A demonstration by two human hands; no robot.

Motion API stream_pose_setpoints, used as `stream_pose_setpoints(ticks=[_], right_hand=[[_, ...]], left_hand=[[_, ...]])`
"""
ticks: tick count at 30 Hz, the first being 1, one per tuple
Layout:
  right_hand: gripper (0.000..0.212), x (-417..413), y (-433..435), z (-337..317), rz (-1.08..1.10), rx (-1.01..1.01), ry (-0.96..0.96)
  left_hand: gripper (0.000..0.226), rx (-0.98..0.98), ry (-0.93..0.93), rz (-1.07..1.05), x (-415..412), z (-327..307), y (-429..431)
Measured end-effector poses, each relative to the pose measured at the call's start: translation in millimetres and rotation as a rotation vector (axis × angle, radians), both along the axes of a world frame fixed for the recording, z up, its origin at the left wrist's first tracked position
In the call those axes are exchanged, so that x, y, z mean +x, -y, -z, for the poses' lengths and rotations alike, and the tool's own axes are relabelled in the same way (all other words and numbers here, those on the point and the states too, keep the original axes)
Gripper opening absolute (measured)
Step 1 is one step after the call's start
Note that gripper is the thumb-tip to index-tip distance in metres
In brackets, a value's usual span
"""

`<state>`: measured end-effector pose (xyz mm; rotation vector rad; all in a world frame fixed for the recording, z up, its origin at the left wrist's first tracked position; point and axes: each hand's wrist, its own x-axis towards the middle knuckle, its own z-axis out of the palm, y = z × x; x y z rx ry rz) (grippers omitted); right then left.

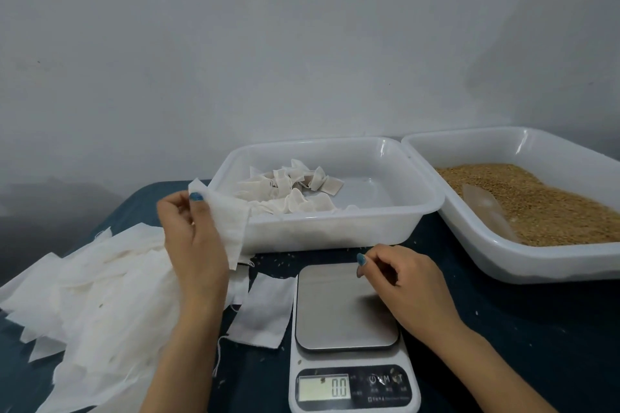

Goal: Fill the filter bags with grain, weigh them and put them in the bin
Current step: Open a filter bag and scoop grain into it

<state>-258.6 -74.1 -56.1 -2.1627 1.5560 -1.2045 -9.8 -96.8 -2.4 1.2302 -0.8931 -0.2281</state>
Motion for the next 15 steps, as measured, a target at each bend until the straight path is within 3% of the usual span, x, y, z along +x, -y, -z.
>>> stream_pose_setpoints(ticks=[4,8,12,15], right_hand=[[0.015,2,0,-5,-0.075,0.036,0.079],[0.016,6,-4,-9,-0.259,0.094,0.240],[0.024,8,-7,-9,-0.396,0.159,0.327],[0.013,8,-6,-8,-0.379,0.161,0.352]], left_hand=[[0.012,0.252,-0.210,0.412,-21,4,-1],[0.013,0.438,-0.168,0.756,-53,6,-16],[0.015,0.449,-0.201,0.821,-70,8,-24],[0.017,0.462,-0.206,0.820,-70,11,-24]])
